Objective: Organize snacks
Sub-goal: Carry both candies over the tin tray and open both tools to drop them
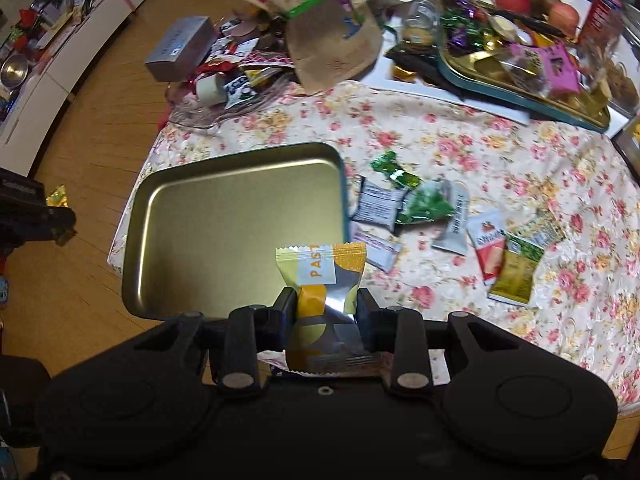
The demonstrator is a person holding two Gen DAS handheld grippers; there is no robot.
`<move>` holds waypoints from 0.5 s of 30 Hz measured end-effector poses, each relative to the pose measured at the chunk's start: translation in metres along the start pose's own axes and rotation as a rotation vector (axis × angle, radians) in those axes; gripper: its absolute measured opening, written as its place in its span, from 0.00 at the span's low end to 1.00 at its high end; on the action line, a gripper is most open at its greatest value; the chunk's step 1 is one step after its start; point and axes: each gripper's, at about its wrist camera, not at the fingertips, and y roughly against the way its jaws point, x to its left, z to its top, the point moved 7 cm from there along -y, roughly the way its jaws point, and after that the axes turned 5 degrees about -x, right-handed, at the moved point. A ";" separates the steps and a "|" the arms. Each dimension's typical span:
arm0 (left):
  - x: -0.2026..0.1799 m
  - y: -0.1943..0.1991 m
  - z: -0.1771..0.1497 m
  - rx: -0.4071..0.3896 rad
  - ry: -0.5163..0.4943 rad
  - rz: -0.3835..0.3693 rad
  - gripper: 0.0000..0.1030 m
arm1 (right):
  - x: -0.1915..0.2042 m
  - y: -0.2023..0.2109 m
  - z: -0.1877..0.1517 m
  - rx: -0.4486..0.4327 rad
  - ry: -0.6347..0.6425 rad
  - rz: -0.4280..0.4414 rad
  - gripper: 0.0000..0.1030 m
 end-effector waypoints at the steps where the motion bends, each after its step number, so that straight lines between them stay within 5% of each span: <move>1: -0.001 -0.003 0.000 0.009 -0.004 -0.002 0.26 | 0.006 -0.001 0.002 0.002 0.009 -0.002 0.33; 15: 0.004 -0.037 -0.004 0.126 -0.005 -0.014 0.26 | 0.072 -0.029 0.026 0.061 0.121 -0.037 0.33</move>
